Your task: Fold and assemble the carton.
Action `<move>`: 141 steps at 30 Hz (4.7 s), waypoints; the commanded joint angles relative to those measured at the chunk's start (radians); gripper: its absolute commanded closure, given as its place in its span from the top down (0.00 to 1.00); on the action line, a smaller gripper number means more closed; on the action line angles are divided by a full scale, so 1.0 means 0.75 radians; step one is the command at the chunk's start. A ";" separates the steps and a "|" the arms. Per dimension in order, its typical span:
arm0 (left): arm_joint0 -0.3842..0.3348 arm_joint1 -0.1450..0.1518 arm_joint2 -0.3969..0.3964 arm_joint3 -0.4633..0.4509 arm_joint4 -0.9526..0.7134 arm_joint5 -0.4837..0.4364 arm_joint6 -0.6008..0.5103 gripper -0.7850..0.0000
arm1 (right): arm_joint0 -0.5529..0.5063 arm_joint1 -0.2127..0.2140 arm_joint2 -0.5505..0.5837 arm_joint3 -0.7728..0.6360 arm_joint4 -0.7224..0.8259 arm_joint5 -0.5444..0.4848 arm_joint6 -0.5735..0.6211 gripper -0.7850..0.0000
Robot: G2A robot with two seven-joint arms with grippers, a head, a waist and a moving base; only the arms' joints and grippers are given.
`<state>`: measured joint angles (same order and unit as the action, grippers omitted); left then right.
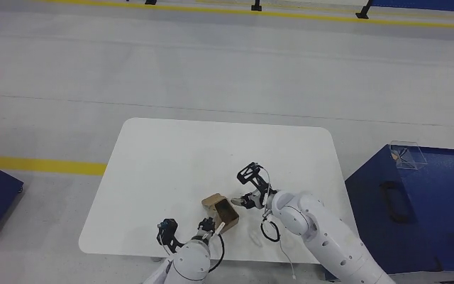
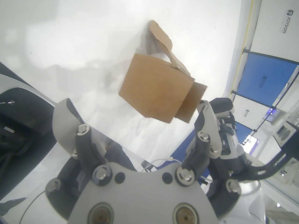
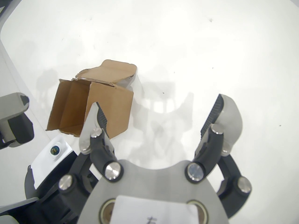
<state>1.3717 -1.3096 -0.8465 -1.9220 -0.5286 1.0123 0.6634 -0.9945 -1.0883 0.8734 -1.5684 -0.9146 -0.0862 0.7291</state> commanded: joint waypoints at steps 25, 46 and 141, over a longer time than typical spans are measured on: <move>-0.382 0.090 0.206 0.182 -0.495 0.000 0.193 1.00 | 0.041 -0.051 0.033 0.073 0.037 -0.107 -0.143 1.00; -0.215 0.101 0.030 -0.095 -0.412 -0.094 0.270 1.00 | -0.055 0.020 0.162 0.214 -0.040 -0.712 -0.098 1.00; 0.237 0.098 -0.141 0.417 0.093 -1.718 -0.537 0.00 | 0.063 -0.218 -0.097 0.410 -0.381 -0.132 -0.717 1.00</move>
<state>1.5497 -1.2347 -0.9522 -1.6120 -0.4612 -0.2863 0.2622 -0.9475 -1.2496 0.8033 -1.2628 -1.1952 -0.1890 0.1941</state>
